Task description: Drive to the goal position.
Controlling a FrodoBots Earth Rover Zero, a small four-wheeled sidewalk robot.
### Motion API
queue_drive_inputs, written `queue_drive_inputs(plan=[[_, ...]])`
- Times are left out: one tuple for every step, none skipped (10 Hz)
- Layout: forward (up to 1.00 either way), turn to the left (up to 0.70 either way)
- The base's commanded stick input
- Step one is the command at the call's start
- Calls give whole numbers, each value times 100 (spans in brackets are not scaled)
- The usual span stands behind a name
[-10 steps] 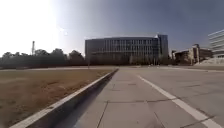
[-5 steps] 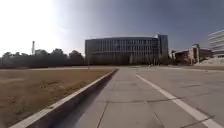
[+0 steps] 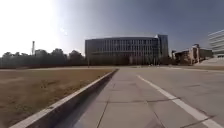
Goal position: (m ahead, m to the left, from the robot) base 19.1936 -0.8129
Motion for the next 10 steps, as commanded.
queue_drive_inputs(plan=[[4,0],[4,0],[5,0],[4,0],[5,0],[5,0],[5,0],[5,0],[5,0],[5,0]])
